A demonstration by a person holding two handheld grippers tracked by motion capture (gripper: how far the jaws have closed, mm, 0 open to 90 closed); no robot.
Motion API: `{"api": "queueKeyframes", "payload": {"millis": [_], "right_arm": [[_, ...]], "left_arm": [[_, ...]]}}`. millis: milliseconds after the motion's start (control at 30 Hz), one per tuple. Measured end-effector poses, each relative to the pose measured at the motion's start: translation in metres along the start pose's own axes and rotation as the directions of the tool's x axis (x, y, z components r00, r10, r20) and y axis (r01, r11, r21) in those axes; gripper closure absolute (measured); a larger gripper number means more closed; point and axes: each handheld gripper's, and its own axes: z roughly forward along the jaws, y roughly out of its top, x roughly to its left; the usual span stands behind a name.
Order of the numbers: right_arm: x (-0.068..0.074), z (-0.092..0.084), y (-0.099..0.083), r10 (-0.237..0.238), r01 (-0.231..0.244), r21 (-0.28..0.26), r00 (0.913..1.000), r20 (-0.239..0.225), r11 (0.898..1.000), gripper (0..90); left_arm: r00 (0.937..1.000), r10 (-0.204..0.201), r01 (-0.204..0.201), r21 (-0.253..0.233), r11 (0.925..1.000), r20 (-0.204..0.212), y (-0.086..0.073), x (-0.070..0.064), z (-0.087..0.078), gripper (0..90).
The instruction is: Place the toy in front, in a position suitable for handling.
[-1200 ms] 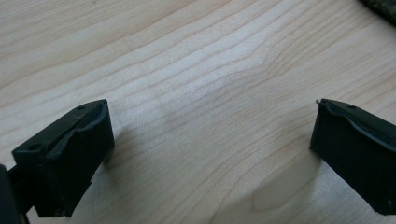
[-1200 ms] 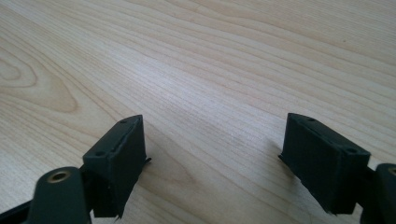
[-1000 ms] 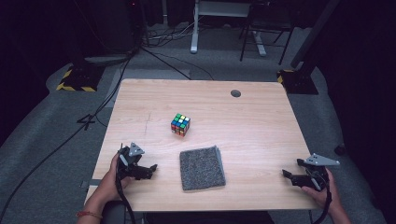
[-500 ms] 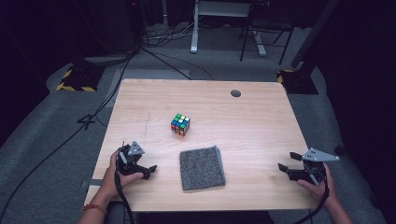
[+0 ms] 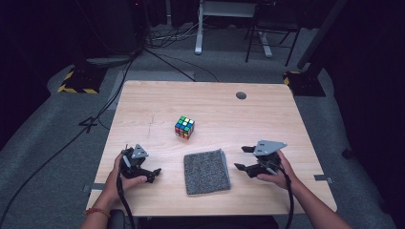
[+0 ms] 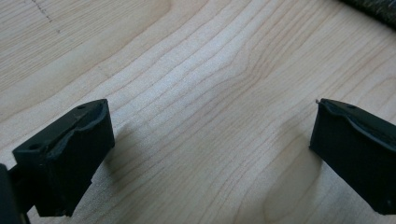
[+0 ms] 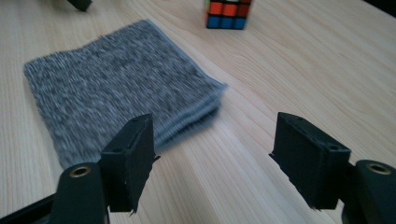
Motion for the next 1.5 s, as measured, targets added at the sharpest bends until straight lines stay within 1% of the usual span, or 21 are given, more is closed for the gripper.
{"api": "queueKeyframes", "payload": {"millis": [67, 200, 300, 333, 367, 433, 467, 533, 600, 667, 833, 1000, 1100, 1133, 1200, 1233, 1267, 1333, 1367, 1400, 1500], "right_arm": [[0.004, 0.018, 0.007, -0.005, 0.005, 0.009, 0.9989, -0.047, 1.0, 30.8], [0.013, 0.04, 0.018, -0.032, 0.033, 0.004, 0.9956, -0.088, 0.999, 30.9], [0.023, 0.057, 0.019, -0.042, 0.047, 0.027, 0.9888, -0.143, 0.999, 30.9], [0.025, 0.062, 0.017, -0.032, 0.04, 0.045, 0.986, -0.164, 0.998, 30.3], [0.027, 0.066, 0.015, -0.036, 0.046, 0.057, 0.9854, -0.166, 0.997, 30.3], [0.031, 0.073, 0.008, -0.071, 0.087, 0.096, 0.9843, -0.161, 0.992, 30.1], [0.032, 0.077, 0.005, -0.067, 0.085, 0.108, 0.9843, -0.163, 0.991, 29.6], [0.029, 0.077, 0.0, -0.043, 0.059, 0.086, 0.9836, -0.175, 0.995, 29.5], [0.028, 0.076, -0.002, -0.051, 0.066, 0.078, 0.9834, -0.174, 0.995, 29.5], [0.027, 0.074, -0.005, -0.039, 0.052, 0.071, 0.9844, -0.171, 0.996, 29.6], [0.022, 0.062, -0.014, -0.027, 0.039, 0.083, 0.9904, -0.136, 0.996, 29.3], [0.007, 0.041, -0.032, 0.035, -0.029, 0.09, 0.997, -0.069, 0.996, 29.3], [-0.001, 0.027, -0.043, 0.07, -0.067, 0.091, 0.9972, -0.026, 0.994, 29.3], [-0.007, 0.012, -0.054, 0.1, -0.101, 0.102, 0.9949, 0.015, 0.99, 29.3], [-0.01, 0.007, -0.058, 0.112, -0.115, 0.103, 0.9931, 0.032, 0.988, 29.3], [-0.016, -0.01, -0.071, 0.154, -0.162, 0.103, 0.9847, 0.08, 0.981, 29.3], [-0.018, -0.018, -0.078, 0.172, -0.182, 0.098, 0.9798, 0.101, 0.978, 29.3], [-0.021, -0.031, -0.088, 0.196, -0.209, 0.091, 0.9722, 0.127, 0.974, 29.3], [-0.021, -0.031, -0.088, 0.196, -0.209, 0.091, 0.9722, 0.127, 0.974, 29.3], [-0.024, -0.044, -0.098, 0.218, -0.233, 0.085, 0.9632, 0.157, 0.969, 29.3], [-0.029, -0.054, -0.105, 0.227, -0.246, 0.096, 0.958, 0.176, 0.965, 29.3]], "left_arm": [[1.0, 0.001, -0.001, -0.002, 1.0, 0.002, 0.001, -0.001, 0.001, 0.0], [1.0, -0.002, 0.002, -0.001, 1.0, 0.003, 0.004, -0.002, 0.004, 0.0], [1.0, 0.0, 0.0, -0.002, 1.0, 0.003, 0.004, -0.003, 0.004, 0.1], [1.0, 0.003, -0.003, -0.002, 1.0, 0.001, 0.004, -0.003, 0.004, 0.2], [1.0, 0.006, -0.006, -0.002, 1.0, 0.004, 0.004, -0.003, 0.004, 0.5], [1.0, 0.006, -0.006, -0.002, 1.0, 0.004, 0.004, -0.003, 0.004, 0.5], [1.0, 0.007, -0.007, -0.003, 1.0, 0.003, 0.004, -0.003, 0.004, 0.6], [1.0, 0.006, -0.006, -0.003, 1.0, 0.004, 0.004, -0.003, 0.004, 0.6], [1.0, 0.007, -0.007, -0.001, 1.0, 0.004, 0.004, -0.003, 0.004, 0.5], [1.0, 0.008, -0.008, 0.0, 1.0, 0.006, 0.004, -0.003, 0.004, 0.5], [0.9999, 0.011, -0.011, -0.001, 0.9999, 0.009, 0.007, -0.003, 0.006, 0.2], [0.9994, 0.025, -0.025, -0.004, 0.9997, 0.021, 0.014, -0.005, 0.013, 0.3], [0.9991, 0.034, -0.034, -0.003, 0.9994, 0.027, 0.017, -0.006, 0.015, 0.3], [0.9989, 0.037, -0.037, -0.006, 0.9993, 0.03, 0.02, -0.008, 0.018, 0.4], [0.9986, 0.042, -0.042, -0.001, 0.9991, 0.033, 0.022, -0.009, 0.019, 0.4], [0.9985, 0.042, -0.042, -0.006, 0.9991, 0.037, 0.024, -0.01, 0.021, 0.4], [0.9978, 0.052, -0.051, -0.002, 0.9987, 0.042, 0.027, -0.011, 0.023, 0.4], [0.9977, 0.051, -0.051, -0.002, 0.9987, 0.044, 0.029, -0.012, 0.026, 0.3], [0.9977, 0.051, -0.051, -0.002, 0.9987, 0.044, 0.029, -0.012, 0.026, 0.1], [0.9979, 0.048, -0.048, -0.003, 0.9988, 0.044, 0.031, -0.011, 0.028, 0.1], [0.9977, 0.048, -0.048, 0.0, 0.9988, 0.047, 0.034, -0.01, 0.03, 0.1]]}}
